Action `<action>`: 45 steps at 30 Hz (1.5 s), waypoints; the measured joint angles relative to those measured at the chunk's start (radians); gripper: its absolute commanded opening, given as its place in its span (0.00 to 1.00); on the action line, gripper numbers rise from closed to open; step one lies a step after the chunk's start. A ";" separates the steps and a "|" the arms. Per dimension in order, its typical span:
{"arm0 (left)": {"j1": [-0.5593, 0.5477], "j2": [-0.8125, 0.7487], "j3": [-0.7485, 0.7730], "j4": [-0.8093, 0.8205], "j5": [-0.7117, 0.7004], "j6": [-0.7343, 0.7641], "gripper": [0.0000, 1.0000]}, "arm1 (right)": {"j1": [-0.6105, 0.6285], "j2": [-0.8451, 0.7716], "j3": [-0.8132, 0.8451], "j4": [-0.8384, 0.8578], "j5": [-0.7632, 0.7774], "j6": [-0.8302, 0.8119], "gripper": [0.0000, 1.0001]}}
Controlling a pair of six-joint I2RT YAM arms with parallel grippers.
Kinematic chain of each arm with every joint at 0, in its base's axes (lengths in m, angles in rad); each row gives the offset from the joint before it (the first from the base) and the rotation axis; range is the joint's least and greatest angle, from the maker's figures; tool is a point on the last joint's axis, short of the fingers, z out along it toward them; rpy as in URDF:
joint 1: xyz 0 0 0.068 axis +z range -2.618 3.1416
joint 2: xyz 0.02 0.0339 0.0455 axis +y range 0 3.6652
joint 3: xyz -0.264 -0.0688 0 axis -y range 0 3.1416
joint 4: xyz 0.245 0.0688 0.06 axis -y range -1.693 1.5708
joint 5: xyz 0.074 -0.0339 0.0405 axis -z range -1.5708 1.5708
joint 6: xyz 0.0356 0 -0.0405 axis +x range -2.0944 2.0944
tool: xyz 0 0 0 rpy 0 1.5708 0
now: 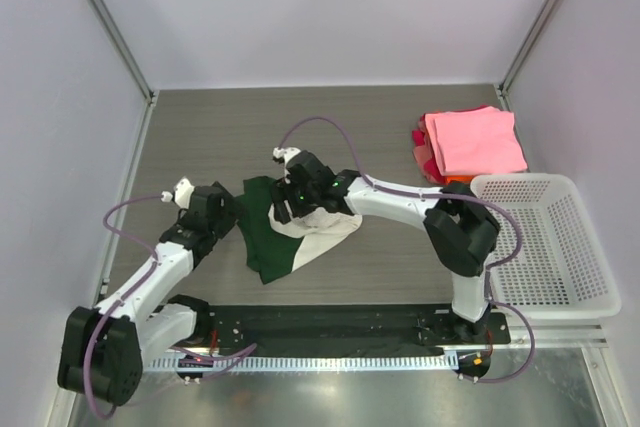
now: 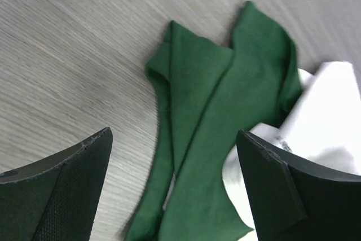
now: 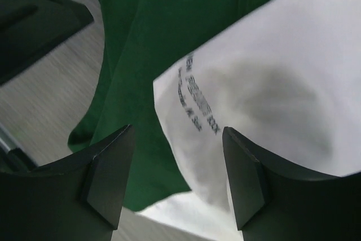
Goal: Fold and stack the t-shirts
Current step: Flatten the tshirt out
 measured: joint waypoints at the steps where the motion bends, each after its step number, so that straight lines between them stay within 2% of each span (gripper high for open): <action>1: 0.008 0.024 0.001 0.008 0.010 -0.003 0.86 | 0.004 0.031 0.034 0.000 0.010 -0.006 0.67; 3: 0.023 0.079 0.006 0.026 0.025 -0.006 0.83 | 0.010 0.082 0.082 0.001 0.022 -0.016 0.62; 4: 0.028 0.104 0.009 0.033 0.030 -0.008 0.78 | 0.011 0.101 0.095 0.000 0.025 -0.020 0.59; 6: 0.035 0.149 0.010 0.055 0.040 -0.012 0.75 | 0.011 0.133 0.108 -0.002 0.027 -0.028 0.48; 7: 0.038 0.171 0.010 0.070 0.046 -0.013 0.67 | 0.011 0.143 0.108 -0.003 0.025 -0.031 0.42; 8: 0.040 0.198 0.010 0.089 0.052 -0.020 0.64 | 0.011 0.150 0.108 -0.010 0.024 -0.032 0.33; 9: 0.041 0.222 0.012 0.105 0.054 -0.023 0.59 | 0.010 0.154 0.108 -0.021 0.021 -0.037 0.11; 10: 0.043 0.245 0.021 0.130 0.059 -0.028 0.49 | 0.007 0.155 0.108 -0.029 0.016 -0.042 0.02; 11: 0.045 0.267 0.029 0.151 0.068 -0.033 0.42 | 0.001 0.154 0.108 -0.032 0.007 -0.040 0.01; 12: 0.046 0.298 0.039 0.170 0.074 -0.035 0.26 | -0.005 0.152 0.108 -0.031 -0.005 -0.032 0.01; 15: 0.050 0.364 0.061 0.201 0.091 -0.039 0.03 | -0.040 0.131 0.104 -0.038 -0.050 -0.013 0.01; 16: 0.053 0.378 0.071 0.208 0.097 -0.036 0.00 | -0.063 0.111 0.093 -0.036 -0.066 0.000 0.01; 20: 0.064 0.391 0.092 0.211 0.105 -0.025 0.00 | -0.232 -0.077 -0.043 0.024 -0.156 0.089 0.01; 23: 0.083 0.390 0.093 0.210 0.107 -0.026 0.00 | -0.450 -0.283 -0.205 0.120 -0.220 0.177 0.02; 24: 0.094 0.390 0.092 0.210 0.110 -0.026 0.00 | -0.521 -0.328 -0.239 0.138 -0.225 0.201 0.08; 25: 0.113 0.389 0.092 0.210 0.113 -0.026 0.00 | -0.613 -0.370 -0.276 0.170 -0.230 0.229 0.27; 26: 0.126 0.388 0.092 0.209 0.114 -0.026 0.00 | -0.677 -0.394 -0.301 0.184 -0.229 0.256 0.65; 27: 0.146 0.386 0.092 0.208 0.114 -0.026 0.00 | -0.739 -0.405 -0.320 0.188 -0.219 0.279 0.69; 29: 0.171 0.378 0.092 0.208 0.114 -0.025 0.00 | -0.808 -0.396 -0.334 0.159 -0.183 0.289 0.71; 31: 0.181 0.367 0.092 0.207 0.113 -0.017 0.00 | -0.810 -0.382 -0.341 0.122 -0.151 0.290 0.71; 34: 0.182 0.352 0.094 0.205 0.112 0.011 0.00 | -0.754 -0.383 -0.354 0.065 -0.099 0.278 0.70; 37: 0.182 0.351 0.114 0.191 0.106 0.030 0.00 | -0.667 -0.388 -0.346 0.037 -0.037 0.239 0.66; 41: 0.182 0.344 0.135 0.183 0.095 0.065 0.21 | -0.535 -0.369 -0.256 -0.045 0.042 0.163 0.61; 42: 0.182 0.336 0.136 0.181 0.095 0.077 0.33 | -0.511 -0.353 -0.223 -0.059 0.058 0.149 0.61; 44: 0.182 0.307 0.136 0.175 0.093 0.101 0.48 | -0.468 -0.311 -0.161 -0.074 0.078 0.129 0.61; 45: 0.182 0.286 0.136 0.174 0.092 0.111 0.64 | -0.454 -0.293 -0.144 -0.076 0.085 0.124 0.61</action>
